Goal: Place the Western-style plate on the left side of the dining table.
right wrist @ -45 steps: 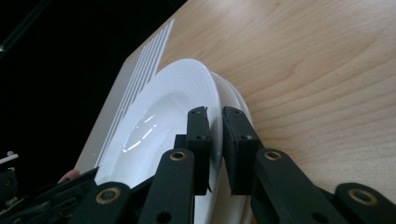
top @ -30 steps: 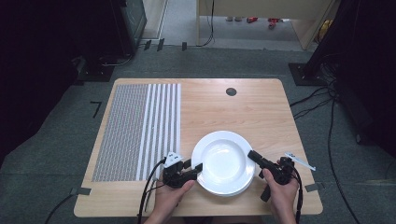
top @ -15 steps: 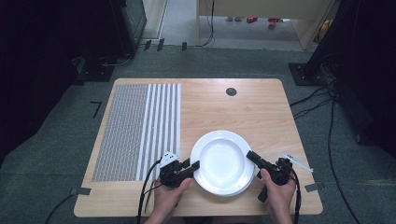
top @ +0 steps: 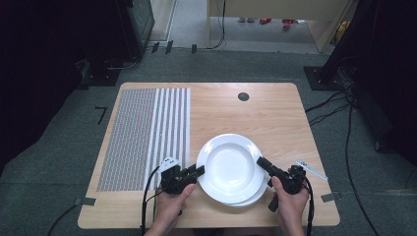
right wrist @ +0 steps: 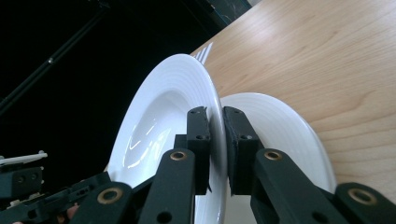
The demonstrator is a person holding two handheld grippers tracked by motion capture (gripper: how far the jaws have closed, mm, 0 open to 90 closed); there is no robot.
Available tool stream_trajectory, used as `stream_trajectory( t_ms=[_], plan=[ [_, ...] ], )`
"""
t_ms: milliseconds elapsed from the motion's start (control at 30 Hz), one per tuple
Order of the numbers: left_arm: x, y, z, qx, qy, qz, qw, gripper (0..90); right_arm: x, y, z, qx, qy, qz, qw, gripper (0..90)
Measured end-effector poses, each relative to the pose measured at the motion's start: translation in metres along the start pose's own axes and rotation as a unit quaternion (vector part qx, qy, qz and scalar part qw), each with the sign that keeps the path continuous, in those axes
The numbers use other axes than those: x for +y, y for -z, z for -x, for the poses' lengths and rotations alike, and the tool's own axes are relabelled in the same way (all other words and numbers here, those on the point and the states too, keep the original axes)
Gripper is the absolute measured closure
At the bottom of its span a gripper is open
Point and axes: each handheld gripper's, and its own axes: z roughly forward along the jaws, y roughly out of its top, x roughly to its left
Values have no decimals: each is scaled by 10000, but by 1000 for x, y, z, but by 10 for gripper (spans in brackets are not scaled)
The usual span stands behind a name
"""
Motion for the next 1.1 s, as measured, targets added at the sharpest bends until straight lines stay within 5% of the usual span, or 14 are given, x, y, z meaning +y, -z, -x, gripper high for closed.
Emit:
stream_trajectory(
  t_ms=[567,1100],
  plan=[
    [33,37,-24,149,301,364,9988,713,8,-37,-39,148,-11,-31,9999,837],
    [63,84,-82,505,824,761,9924,743,2,-117,-83,371,-77,-498,9980,832]
  ],
)
